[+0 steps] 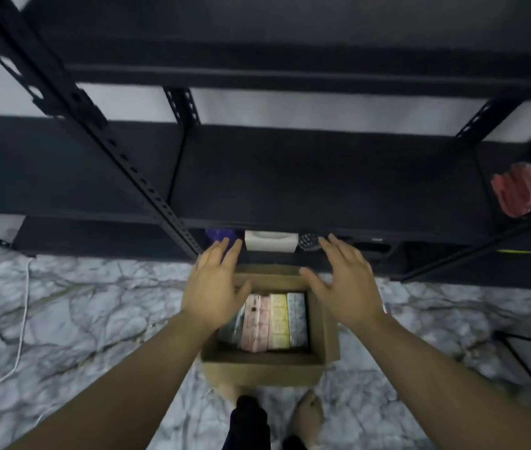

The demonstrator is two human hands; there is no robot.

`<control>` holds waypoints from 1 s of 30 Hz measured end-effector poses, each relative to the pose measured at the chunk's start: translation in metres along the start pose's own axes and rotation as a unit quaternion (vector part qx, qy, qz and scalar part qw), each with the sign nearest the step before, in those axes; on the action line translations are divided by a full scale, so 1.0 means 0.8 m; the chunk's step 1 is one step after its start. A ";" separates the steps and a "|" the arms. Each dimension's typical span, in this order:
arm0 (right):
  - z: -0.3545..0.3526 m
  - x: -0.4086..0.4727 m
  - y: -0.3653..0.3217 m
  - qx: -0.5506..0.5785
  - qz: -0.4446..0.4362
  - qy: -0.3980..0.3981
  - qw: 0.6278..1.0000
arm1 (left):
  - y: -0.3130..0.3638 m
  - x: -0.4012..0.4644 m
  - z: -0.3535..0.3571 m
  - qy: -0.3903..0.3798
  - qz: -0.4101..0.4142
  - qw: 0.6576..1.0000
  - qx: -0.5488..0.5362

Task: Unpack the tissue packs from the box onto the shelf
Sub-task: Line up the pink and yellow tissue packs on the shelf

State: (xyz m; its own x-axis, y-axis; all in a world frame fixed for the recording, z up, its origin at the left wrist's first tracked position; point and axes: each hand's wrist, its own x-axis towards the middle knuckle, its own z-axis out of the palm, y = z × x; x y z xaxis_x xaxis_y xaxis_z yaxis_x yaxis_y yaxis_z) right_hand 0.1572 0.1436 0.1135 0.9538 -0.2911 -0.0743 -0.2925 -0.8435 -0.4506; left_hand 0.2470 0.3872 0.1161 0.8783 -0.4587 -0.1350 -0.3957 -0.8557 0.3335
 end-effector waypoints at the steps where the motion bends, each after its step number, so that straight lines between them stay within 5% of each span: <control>1: 0.023 -0.007 0.009 0.003 0.012 -0.016 1.000 | -0.011 -0.008 0.022 -0.011 -0.019 1.000 -0.010; 15: 0.385 -0.022 0.137 0.086 0.254 -0.214 0.939 | -0.175 0.003 0.370 -0.195 -0.178 0.958 -0.117; 30: 0.655 0.038 0.217 0.067 0.325 -0.249 0.910 | -0.236 0.062 0.673 -0.249 -0.293 0.896 -0.222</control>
State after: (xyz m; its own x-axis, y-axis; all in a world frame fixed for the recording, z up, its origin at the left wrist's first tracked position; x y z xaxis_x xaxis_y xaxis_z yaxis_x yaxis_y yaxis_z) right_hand 0.1708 0.2248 -0.4332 0.5045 -0.4404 -0.7426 -0.8272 -0.4929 -0.2696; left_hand 0.2206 0.3968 -0.4562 0.6277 -0.1057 -0.7713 0.3374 -0.8559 0.3919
